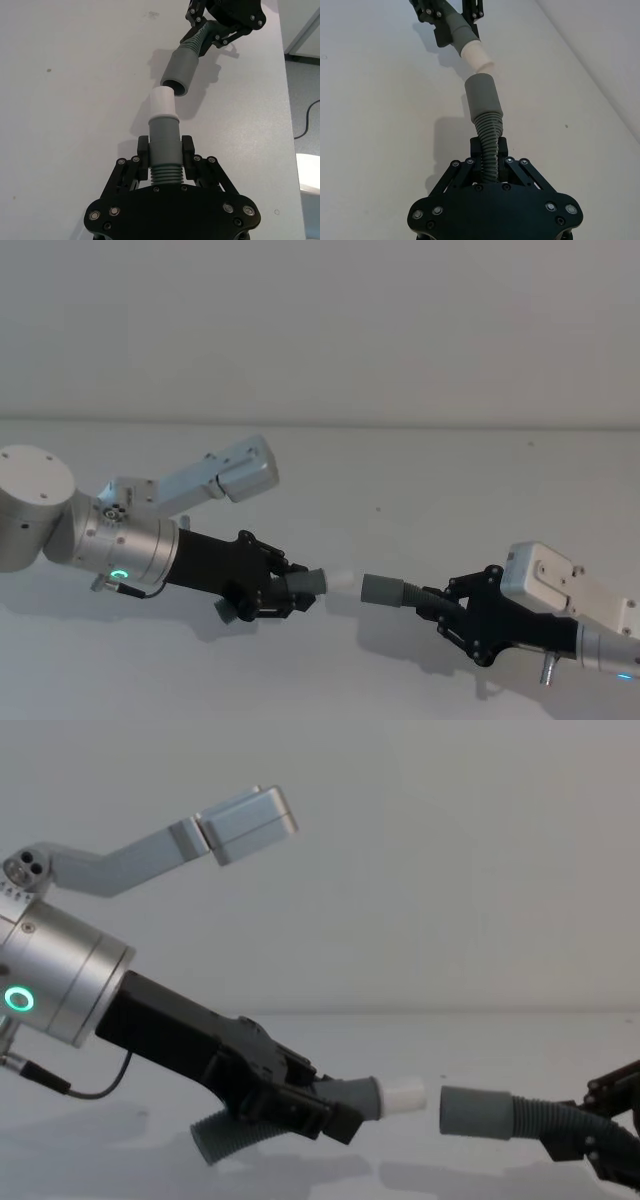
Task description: Use both hands to pick up one end of the pipe from the table, align the ends, and insert them.
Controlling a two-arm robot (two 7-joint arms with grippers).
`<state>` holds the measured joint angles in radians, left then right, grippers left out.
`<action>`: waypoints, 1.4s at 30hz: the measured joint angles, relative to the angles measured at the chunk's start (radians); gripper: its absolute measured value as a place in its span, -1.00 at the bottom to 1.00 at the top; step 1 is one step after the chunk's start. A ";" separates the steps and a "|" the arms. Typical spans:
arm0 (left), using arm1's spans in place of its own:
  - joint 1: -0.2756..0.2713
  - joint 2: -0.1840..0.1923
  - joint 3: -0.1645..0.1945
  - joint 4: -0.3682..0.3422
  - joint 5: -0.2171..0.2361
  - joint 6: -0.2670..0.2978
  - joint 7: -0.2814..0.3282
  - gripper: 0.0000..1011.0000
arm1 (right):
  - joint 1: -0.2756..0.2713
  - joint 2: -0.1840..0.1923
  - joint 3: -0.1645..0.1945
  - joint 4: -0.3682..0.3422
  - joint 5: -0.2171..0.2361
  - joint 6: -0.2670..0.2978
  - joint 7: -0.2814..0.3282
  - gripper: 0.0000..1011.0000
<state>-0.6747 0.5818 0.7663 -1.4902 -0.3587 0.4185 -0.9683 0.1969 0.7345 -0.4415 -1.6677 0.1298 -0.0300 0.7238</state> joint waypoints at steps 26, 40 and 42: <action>-0.022 -0.003 0.027 0.018 -0.017 0.003 0.006 -0.26 | 0.010 0.008 -0.015 -0.002 0.038 0.016 -0.001 -0.71; -0.040 -0.016 0.043 0.048 -0.027 -0.021 -0.008 -0.26 | 0.010 0.009 -0.024 -0.006 0.052 0.028 -0.015 -0.71; -0.042 -0.017 0.044 0.051 -0.029 -0.023 -0.009 -0.26 | 0.010 0.009 -0.025 -0.006 0.054 0.029 -0.016 -0.71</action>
<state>-0.7163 0.5650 0.8106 -1.4394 -0.3872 0.3957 -0.9777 0.2073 0.7430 -0.4664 -1.6736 0.1834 -0.0006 0.7074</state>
